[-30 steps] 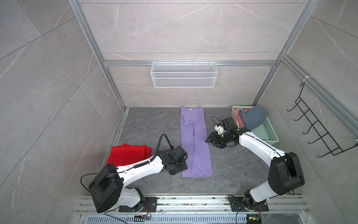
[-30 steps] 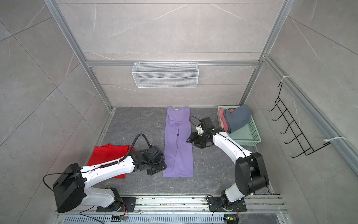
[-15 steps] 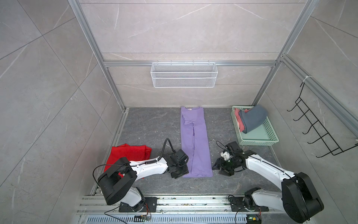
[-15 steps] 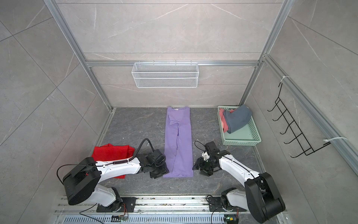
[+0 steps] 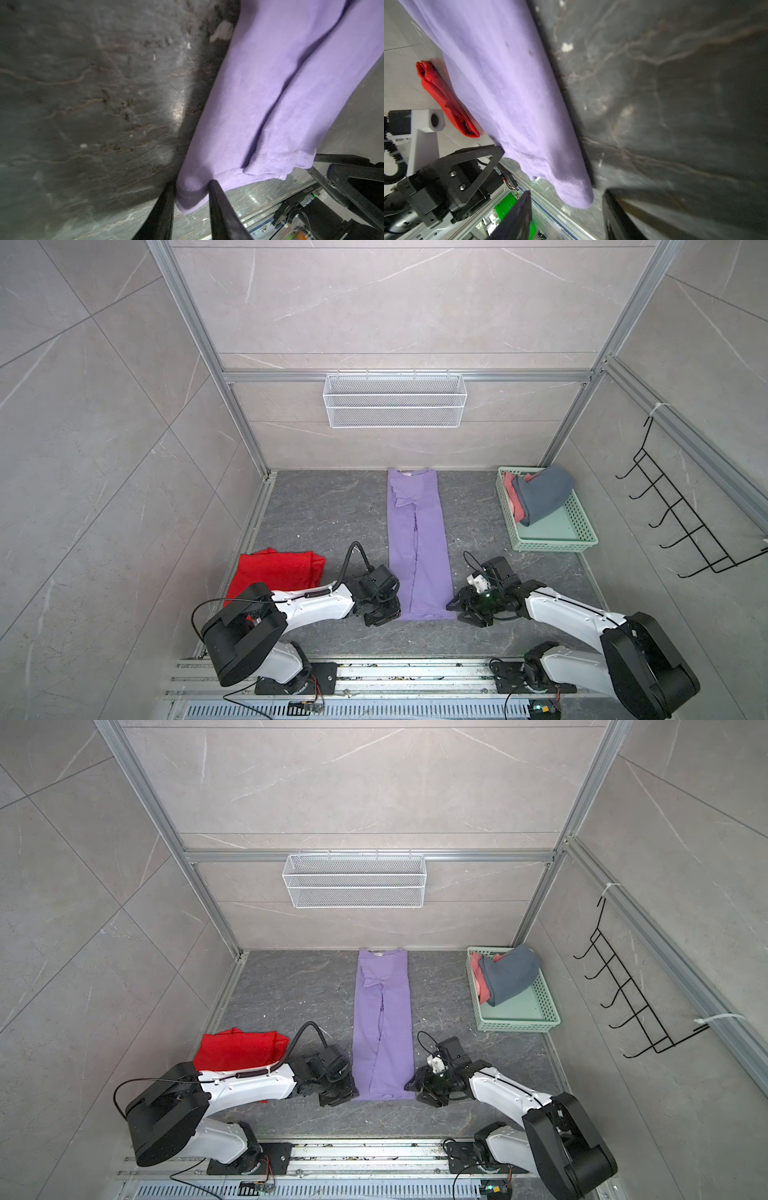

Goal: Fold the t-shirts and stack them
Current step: 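Move both grippers to the strip's near end and grasp its corners, then fold the near end of the strip away from the robot with both grippers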

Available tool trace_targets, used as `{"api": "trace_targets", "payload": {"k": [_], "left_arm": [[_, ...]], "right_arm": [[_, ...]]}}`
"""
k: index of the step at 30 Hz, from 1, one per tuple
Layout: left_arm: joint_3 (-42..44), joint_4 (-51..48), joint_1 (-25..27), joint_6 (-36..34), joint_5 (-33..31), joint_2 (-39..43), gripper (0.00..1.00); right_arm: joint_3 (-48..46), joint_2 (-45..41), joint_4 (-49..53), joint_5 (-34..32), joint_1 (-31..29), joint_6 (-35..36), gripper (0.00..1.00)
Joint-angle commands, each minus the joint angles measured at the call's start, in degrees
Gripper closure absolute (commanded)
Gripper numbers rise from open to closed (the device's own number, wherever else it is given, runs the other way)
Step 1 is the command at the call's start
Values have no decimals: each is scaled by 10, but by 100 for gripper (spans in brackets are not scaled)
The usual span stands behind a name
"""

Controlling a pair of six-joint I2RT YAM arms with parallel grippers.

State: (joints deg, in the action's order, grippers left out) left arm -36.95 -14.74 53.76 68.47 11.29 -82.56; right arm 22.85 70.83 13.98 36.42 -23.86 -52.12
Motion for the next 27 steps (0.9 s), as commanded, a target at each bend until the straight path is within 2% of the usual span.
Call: {"api": "trace_targets", "payload": {"k": [1, 2, 4, 7, 12, 15, 19, 27], "left_arm": [[-3, -8, 3, -7, 10, -11, 75], [-6, -3, 3, -8, 12, -13, 78], [-8, 4, 3, -8, 19, -15, 86], [-12, -3, 5, -9, 28, 1, 100], [-46, -52, 5, -20, 23, 53, 100], [-74, -53, -14, -33, 27, 64, 100], [-138, -37, -65, -77, 58, 26, 100], [-355, -95, -176, -201, 97, -148, 100]], "right_arm": [[-29, 35, -1, -74, -4, -12, 50], [-28, 43, -3, -74, -6, -11, 55], [-20, 53, 14, -89, -8, -9, 80], [-10, 30, 33, -90, -11, -12, 93], [60, -37, 116, -105, -14, -1, 98], [132, -30, 148, -148, -14, 8, 99], [222, 45, 123, -177, -14, 15, 100], [474, 267, 133, -230, -5, 46, 100]]}}
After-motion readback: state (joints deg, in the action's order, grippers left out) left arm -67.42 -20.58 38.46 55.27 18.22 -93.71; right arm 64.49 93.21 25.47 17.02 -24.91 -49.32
